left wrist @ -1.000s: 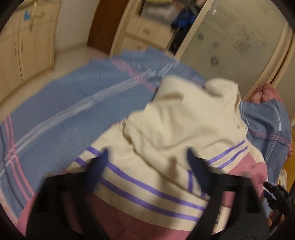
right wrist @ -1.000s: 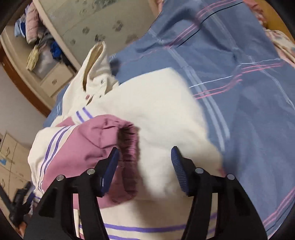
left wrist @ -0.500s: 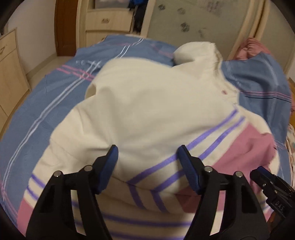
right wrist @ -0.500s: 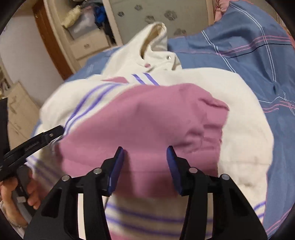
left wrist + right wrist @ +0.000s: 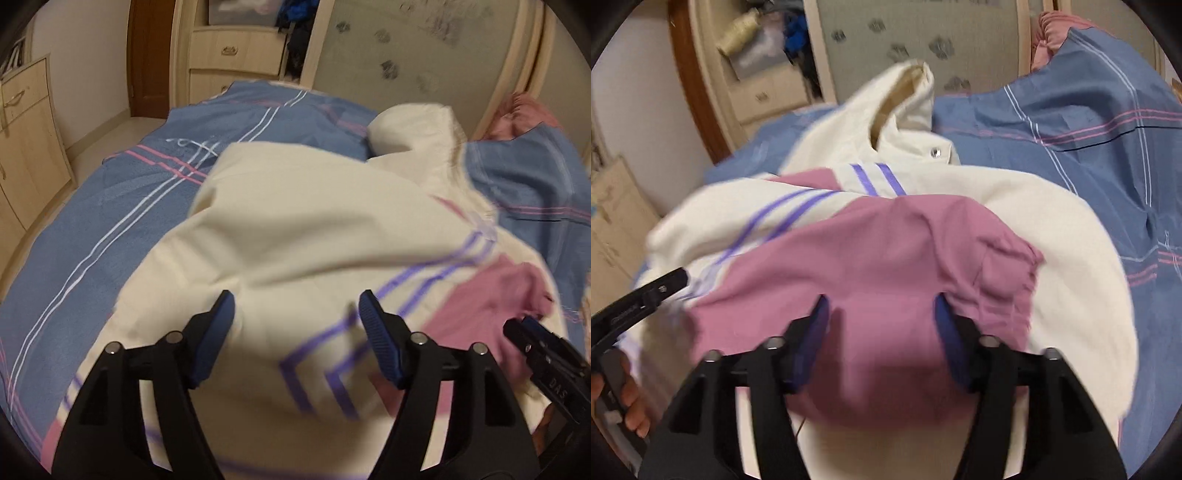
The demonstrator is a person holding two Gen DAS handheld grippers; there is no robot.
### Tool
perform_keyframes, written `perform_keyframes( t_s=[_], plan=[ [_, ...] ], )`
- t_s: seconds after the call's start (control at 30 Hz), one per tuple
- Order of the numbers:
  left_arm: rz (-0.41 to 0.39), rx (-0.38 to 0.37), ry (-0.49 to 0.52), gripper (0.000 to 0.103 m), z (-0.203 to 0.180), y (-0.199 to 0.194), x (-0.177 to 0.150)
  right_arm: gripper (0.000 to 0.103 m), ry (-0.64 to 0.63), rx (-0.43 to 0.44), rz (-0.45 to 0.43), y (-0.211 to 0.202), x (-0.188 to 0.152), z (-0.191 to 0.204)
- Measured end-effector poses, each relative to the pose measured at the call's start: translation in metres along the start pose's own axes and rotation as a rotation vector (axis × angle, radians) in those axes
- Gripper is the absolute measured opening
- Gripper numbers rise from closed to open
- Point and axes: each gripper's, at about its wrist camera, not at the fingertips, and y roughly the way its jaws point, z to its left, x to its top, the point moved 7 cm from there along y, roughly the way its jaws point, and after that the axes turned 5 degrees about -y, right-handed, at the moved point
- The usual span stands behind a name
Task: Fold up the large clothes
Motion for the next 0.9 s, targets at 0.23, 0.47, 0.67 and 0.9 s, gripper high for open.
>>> perform_keyframes(
  t_s=[0.23, 0.47, 0.67, 0.9],
  plan=[
    [0.15, -0.015, 0.071, 0.081, 0.031, -0.061, -0.097, 0.081, 0.067, -0.036, 0.204, -0.052, -0.119, -0.023],
    [0.135, 0.094, 0.234, 0.081, 0.066, -0.115, -0.178, 0.09, -0.03, -0.091, 0.21, -0.123, -0.213, -0.011],
    [0.18, 0.133, 0.211, 0.082, 0.093, -0.15, -0.234, 0.1, -0.157, -0.146, 0.332, -0.146, -0.291, 0.002],
    [0.134, 0.078, 0.129, 0.093, 0.109, -0.192, -0.245, 0.096, -0.069, 0.024, 0.171, -0.18, -0.284, 0.033]
  ],
)
